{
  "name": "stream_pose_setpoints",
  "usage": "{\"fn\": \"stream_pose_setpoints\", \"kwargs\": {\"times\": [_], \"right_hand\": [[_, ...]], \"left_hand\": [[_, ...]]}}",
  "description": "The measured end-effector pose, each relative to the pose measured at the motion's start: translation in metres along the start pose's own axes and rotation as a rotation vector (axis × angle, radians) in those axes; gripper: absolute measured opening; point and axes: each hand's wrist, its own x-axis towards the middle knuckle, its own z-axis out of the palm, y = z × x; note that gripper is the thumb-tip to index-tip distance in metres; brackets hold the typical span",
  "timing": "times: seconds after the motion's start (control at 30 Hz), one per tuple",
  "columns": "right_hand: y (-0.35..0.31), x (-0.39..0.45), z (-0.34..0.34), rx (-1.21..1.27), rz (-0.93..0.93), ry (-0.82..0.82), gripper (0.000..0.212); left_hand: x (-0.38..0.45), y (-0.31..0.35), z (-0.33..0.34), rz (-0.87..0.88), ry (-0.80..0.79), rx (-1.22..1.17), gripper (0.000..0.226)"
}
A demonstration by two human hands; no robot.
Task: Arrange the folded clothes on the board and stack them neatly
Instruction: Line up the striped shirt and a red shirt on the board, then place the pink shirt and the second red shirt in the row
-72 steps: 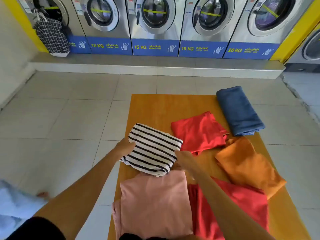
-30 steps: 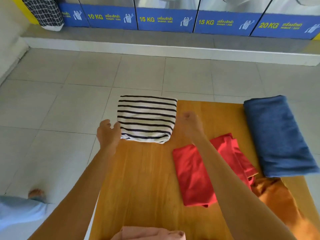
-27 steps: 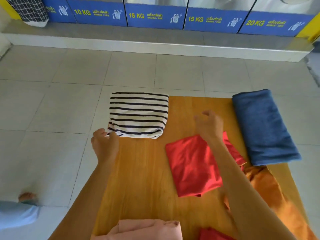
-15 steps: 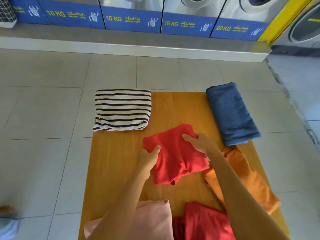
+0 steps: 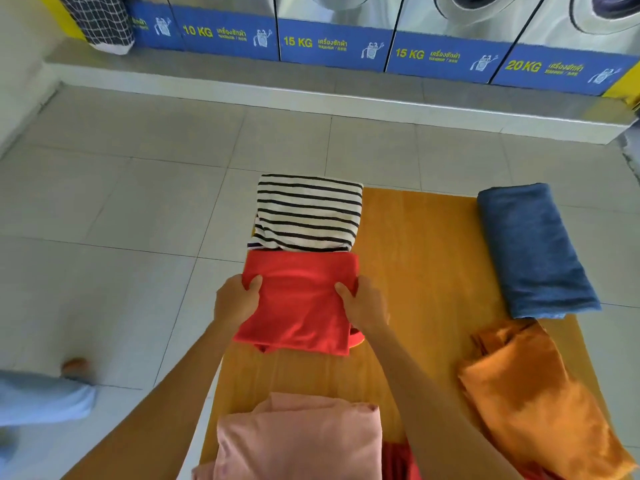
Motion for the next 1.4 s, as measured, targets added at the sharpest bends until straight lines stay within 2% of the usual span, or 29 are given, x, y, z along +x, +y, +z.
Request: {"fn": "stream_pose_setpoints", "kwargs": {"times": [0.17, 0.3, 0.37, 0.43, 0.5, 0.53, 0.6, 0.67, 0.7, 0.77, 0.8, 0.87, 0.97, 1.07, 1.2, 1.4], "right_hand": [[0.002, 0.003, 0.000, -0.020, -0.028, 0.015, 0.047], [0.010, -0.012, -0.014, 0.094, -0.020, -0.044, 0.040], [0.026, -0.034, -0.024, 0.093, 0.001, -0.003, 0.044], [0.048, -0.069, -0.035, 0.027, 0.041, 0.062, 0.053], [0.071, -0.109, -0.042, -0.023, 0.100, 0.064, 0.049], [0.084, -0.129, -0.041, -0.041, 0.133, 0.010, 0.040], [0.099, -0.164, -0.029, -0.083, 0.157, -0.171, 0.048], [0.106, -0.191, -0.011, -0.055, 0.157, -0.304, 0.047], [0.106, -0.199, -0.004, -0.023, 0.123, -0.302, 0.055], [0.097, -0.207, 0.002, 0.010, 0.092, -0.254, 0.056], [0.093, -0.208, 0.002, 0.026, 0.115, -0.231, 0.055], [0.085, -0.204, 0.001, 0.058, 0.126, -0.176, 0.058], [0.072, -0.194, 0.000, -0.007, 0.038, -0.072, 0.061], [0.050, -0.173, 0.007, -0.071, -0.001, -0.082, 0.059], [0.040, -0.149, 0.027, 0.005, 0.046, -0.174, 0.067], [0.043, -0.144, 0.033, 0.034, 0.075, -0.145, 0.070]], "left_hand": [[0.000, -0.004, 0.006, -0.053, 0.052, -0.105, 0.046], [-0.035, -0.018, -0.001, -0.059, 0.125, -0.226, 0.047], [-0.065, -0.037, -0.009, -0.043, 0.156, -0.229, 0.049], [-0.099, -0.069, -0.017, -0.070, 0.126, -0.177, 0.048], [-0.141, -0.101, -0.019, -0.121, 0.039, -0.080, 0.045], [-0.160, -0.116, -0.014, -0.137, -0.012, -0.006, 0.043], [-0.188, -0.131, 0.008, -0.205, -0.120, 0.120, 0.049], [-0.203, -0.125, 0.028, -0.369, -0.164, 0.221, 0.059], [-0.208, -0.121, 0.034, -0.344, -0.162, 0.223, 0.059], [-0.216, -0.116, 0.038, -0.090, -0.187, 0.119, 0.055], [-0.219, -0.113, 0.037, -0.023, -0.197, 0.051, 0.053], [-0.217, -0.111, 0.027, 0.009, -0.191, -0.057, 0.054], [-0.199, -0.096, 0.010, 0.071, -0.141, -0.075, 0.058], [-0.169, -0.088, -0.005, 0.087, -0.094, -0.030, 0.052], [-0.138, -0.095, -0.003, 0.037, -0.096, 0.074, 0.053], [-0.134, -0.099, 0.008, 0.022, -0.040, 0.117, 0.053]]}}
